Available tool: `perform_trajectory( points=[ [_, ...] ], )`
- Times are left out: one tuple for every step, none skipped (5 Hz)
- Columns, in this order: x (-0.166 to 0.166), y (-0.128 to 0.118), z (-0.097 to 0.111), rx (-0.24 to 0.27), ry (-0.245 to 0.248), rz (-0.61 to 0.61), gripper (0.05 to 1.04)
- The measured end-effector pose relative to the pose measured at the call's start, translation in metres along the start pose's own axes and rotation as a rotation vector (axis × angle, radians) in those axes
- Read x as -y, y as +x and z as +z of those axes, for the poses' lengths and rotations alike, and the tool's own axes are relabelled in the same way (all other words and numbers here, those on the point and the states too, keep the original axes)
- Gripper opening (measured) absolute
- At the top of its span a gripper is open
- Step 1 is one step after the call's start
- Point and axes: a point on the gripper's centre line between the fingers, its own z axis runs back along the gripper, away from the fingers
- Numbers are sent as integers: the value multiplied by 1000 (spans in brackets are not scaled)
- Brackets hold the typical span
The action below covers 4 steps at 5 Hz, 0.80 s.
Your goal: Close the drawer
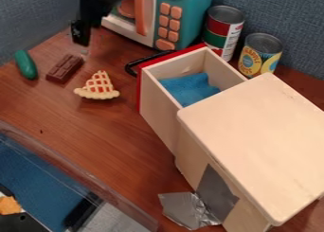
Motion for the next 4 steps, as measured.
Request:
perform_trajectory(
  points=[
    [0,11,11,29,21,-39,999],
    [1,22,15,95,33,-75,1000],
    [1,29,19,131,32,-105,1000],
    [1,50,7,182,-1,-169,999]
  ],
)
